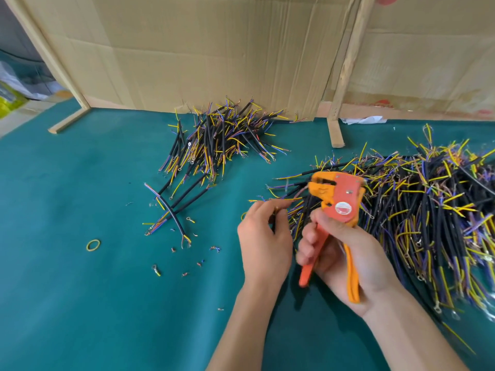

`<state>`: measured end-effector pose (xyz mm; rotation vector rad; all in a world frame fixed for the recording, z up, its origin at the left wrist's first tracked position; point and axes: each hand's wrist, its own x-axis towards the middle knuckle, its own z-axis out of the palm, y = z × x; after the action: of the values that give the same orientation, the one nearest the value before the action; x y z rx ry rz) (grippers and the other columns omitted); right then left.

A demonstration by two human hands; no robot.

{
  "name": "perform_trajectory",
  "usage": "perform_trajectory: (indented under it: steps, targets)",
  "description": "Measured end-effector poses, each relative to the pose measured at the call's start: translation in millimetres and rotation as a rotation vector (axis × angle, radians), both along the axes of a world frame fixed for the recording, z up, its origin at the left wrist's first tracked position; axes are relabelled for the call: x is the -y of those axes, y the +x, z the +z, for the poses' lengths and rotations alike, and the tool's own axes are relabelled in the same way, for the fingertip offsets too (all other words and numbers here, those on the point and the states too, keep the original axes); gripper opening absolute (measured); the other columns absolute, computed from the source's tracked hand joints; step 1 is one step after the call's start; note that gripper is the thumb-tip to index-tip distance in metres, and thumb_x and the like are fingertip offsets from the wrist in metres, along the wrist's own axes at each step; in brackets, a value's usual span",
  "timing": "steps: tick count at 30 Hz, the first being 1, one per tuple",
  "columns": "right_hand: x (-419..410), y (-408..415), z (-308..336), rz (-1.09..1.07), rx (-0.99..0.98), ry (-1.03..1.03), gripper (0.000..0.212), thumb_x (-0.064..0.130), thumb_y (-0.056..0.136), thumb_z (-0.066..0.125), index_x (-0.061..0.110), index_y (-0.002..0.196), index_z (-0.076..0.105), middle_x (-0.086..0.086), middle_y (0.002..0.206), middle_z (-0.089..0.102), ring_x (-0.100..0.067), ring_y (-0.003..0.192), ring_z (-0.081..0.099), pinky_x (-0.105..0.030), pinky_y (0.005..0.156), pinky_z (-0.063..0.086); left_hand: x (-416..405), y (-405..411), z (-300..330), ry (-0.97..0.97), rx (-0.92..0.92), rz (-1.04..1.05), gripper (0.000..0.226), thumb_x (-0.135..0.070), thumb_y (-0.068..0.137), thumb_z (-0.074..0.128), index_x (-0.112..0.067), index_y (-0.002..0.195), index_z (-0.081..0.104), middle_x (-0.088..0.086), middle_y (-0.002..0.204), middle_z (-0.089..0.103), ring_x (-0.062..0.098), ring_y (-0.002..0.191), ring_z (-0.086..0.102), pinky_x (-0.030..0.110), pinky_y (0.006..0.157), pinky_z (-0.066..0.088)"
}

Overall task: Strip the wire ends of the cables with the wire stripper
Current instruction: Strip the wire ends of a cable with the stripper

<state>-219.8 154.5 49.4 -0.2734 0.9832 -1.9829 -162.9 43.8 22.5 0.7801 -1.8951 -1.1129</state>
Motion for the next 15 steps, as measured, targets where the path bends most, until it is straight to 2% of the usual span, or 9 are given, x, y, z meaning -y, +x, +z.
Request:
perform_trajectory:
  steps: [2,4,6,7,9,10,12,13,15]
  targets:
    - [-4.3,-7.5,-0.4,-0.008,0.051,-0.078,0.015,0.014,0.080,0.067,0.007,0.092,0.065,-0.012,0.073,0.055,-0.024,0.058,0.055,-0.034,0.055,0.054,-5.2,-1.2,10.2,0.211,0.008,-0.246,0.035,0.002,0.094,0.049,-0.021,0.109,0.071,-0.005,0.080,0.070,0.010,0.061,0.061,0.027,0.066,0.052]
    - [-12.6,-14.8,-1.0,0.046,0.075,-0.150,0.017,0.012,0.081,0.068,0.007,0.098,0.068,-0.013,0.081,0.060,-0.025,0.065,0.060,-0.036,0.062,0.056,-7.6,0.1,22.3,0.335,-0.019,-0.499,0.058,0.009,0.091,0.039,-0.033,0.123,0.062,-0.013,0.089,0.068,0.004,0.057,0.059,0.021,0.058,0.051]
    - [-18.6,-17.6,-1.8,0.127,0.060,-0.206,0.029,0.017,0.078,0.080,0.008,0.103,0.068,-0.015,0.091,0.065,-0.027,0.072,0.063,-0.039,0.069,0.057,-1.5,4.9,31.1,0.330,-0.022,-0.634,0.079,0.011,0.086,0.040,-0.053,0.132,0.048,-0.019,0.121,0.059,-0.011,0.076,0.063,0.013,0.065,0.052]
    - [-19.4,-17.1,-2.0,0.144,0.043,-0.208,0.038,0.019,0.072,0.086,0.008,0.104,0.069,-0.017,0.095,0.067,-0.028,0.074,0.064,-0.040,0.072,0.057,4.3,8.5,36.6,0.281,-0.010,-0.659,0.083,0.009,0.083,0.043,-0.057,0.133,0.044,-0.017,0.129,0.055,-0.016,0.089,0.062,0.011,0.072,0.052]
    - [-16.7,-14.5,-2.4,0.139,0.026,-0.183,0.049,0.020,0.062,0.093,0.007,0.104,0.071,-0.022,0.101,0.069,-0.031,0.075,0.066,-0.043,0.073,0.058,20.4,19.4,44.9,0.077,0.060,-0.547,0.075,0.003,0.077,0.048,-0.048,0.132,0.052,-0.012,0.131,0.060,-0.010,0.112,0.059,0.019,0.092,0.051]
    - [-14.2,-12.2,-2.5,0.145,0.035,-0.172,0.051,0.019,0.060,0.094,0.006,0.104,0.072,-0.025,0.104,0.069,-0.033,0.076,0.066,-0.045,0.074,0.059,33.0,26.1,46.4,-0.035,0.117,-0.401,0.064,0.001,0.077,0.052,-0.039,0.125,0.061,-0.011,0.124,0.065,-0.004,0.112,0.060,0.024,0.097,0.050]
    - [-8.7,-5.6,-2.2,0.193,0.083,-0.154,0.055,0.018,0.059,0.095,0.002,0.106,0.072,-0.031,0.112,0.067,-0.037,0.078,0.067,-0.048,0.075,0.059,68.3,44.6,42.4,-0.215,0.280,-0.042,0.039,-0.001,0.076,0.059,-0.025,0.105,0.071,-0.006,0.105,0.070,0.011,0.101,0.065,0.028,0.093,0.048]
    - [-6.6,-2.2,-3.1,0.233,0.104,-0.149,0.057,0.017,0.061,0.094,0.000,0.109,0.071,-0.034,0.117,0.065,-0.039,0.080,0.067,-0.050,0.076,0.059,89.0,55.6,38.0,-0.236,0.394,0.098,0.032,-0.002,0.076,0.062,-0.021,0.100,0.070,0.001,0.101,0.070,0.020,0.098,0.064,0.030,0.089,0.047]
    - [-3.0,4.4,-4.5,0.320,0.100,-0.127,0.061,0.014,0.066,0.091,-0.003,0.118,0.066,-0.039,0.125,0.061,-0.043,0.084,0.067,-0.052,0.080,0.058,122.3,73.8,28.5,-0.217,0.643,0.247,0.029,-0.011,0.079,0.064,-0.020,0.107,0.068,0.013,0.103,0.065,0.035,0.099,0.059,0.037,0.088,0.046]
